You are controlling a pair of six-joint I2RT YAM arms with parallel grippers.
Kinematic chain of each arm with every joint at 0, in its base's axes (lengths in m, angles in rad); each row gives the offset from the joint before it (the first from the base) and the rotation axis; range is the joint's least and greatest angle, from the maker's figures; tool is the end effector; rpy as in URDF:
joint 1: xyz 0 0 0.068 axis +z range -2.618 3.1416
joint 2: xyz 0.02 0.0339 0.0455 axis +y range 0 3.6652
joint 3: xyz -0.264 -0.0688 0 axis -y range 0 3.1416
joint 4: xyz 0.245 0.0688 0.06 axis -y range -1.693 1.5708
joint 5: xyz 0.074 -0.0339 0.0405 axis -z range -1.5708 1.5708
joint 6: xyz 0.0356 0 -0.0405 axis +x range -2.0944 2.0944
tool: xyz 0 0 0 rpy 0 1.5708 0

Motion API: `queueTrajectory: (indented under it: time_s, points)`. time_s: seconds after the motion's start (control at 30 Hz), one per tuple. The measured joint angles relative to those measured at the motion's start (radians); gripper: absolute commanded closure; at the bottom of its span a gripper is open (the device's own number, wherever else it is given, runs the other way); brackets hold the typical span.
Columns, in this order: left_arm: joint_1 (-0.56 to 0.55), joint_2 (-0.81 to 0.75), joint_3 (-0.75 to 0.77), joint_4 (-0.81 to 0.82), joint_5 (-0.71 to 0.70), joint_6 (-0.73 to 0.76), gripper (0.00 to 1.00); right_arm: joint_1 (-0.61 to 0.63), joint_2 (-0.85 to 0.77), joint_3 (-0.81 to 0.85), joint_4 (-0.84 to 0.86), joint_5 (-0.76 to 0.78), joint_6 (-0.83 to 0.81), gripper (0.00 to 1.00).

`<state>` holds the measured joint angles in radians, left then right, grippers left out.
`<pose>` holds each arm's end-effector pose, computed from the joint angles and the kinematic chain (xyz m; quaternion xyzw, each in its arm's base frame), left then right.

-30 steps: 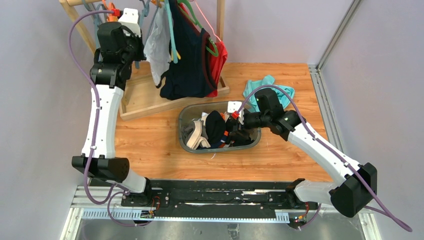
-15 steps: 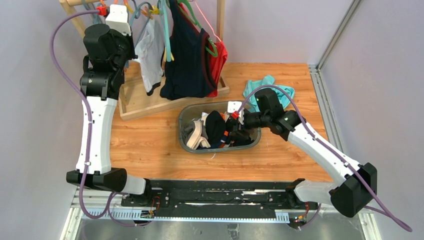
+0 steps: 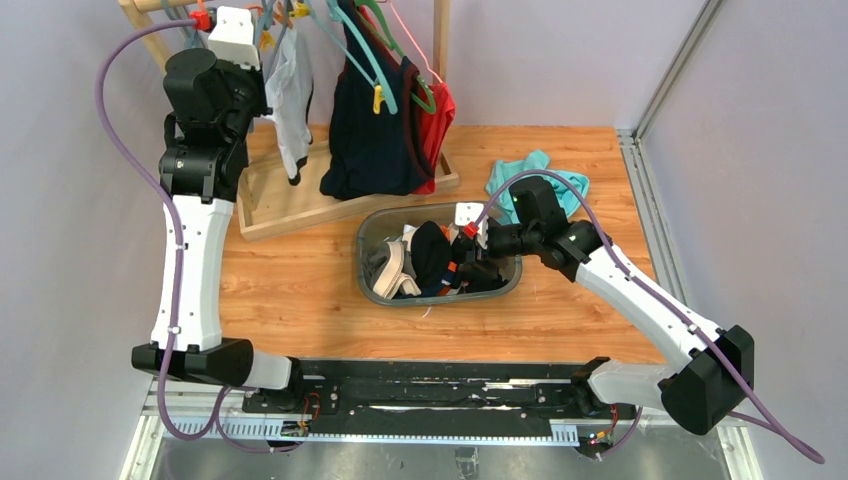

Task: Remove the underwear clipped to the hanger
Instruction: Pick up the hanger from the clothesline.

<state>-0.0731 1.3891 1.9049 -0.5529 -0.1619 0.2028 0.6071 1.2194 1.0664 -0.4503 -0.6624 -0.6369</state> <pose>0.2646 -0.0136 0.5421 0.0431 0.7186 0.1029 0.6864 0.2047 0.1689 0.3254 -0.6107 0.5922 0.2813 0.4441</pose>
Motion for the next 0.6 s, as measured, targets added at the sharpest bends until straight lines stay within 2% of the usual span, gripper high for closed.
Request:
queueTrajectory:
  time_s: [0.3,0.6]
  points:
    - [0.000,-0.020,-0.002,0.034,0.018,0.023,1.00,0.000,0.000,0.000,0.000,0.000,0.000,0.46]
    - [0.000,-0.227,-0.205,0.041,0.050,0.040,1.00,0.000,0.000,0.000,0.000,-0.001,0.000,0.46]
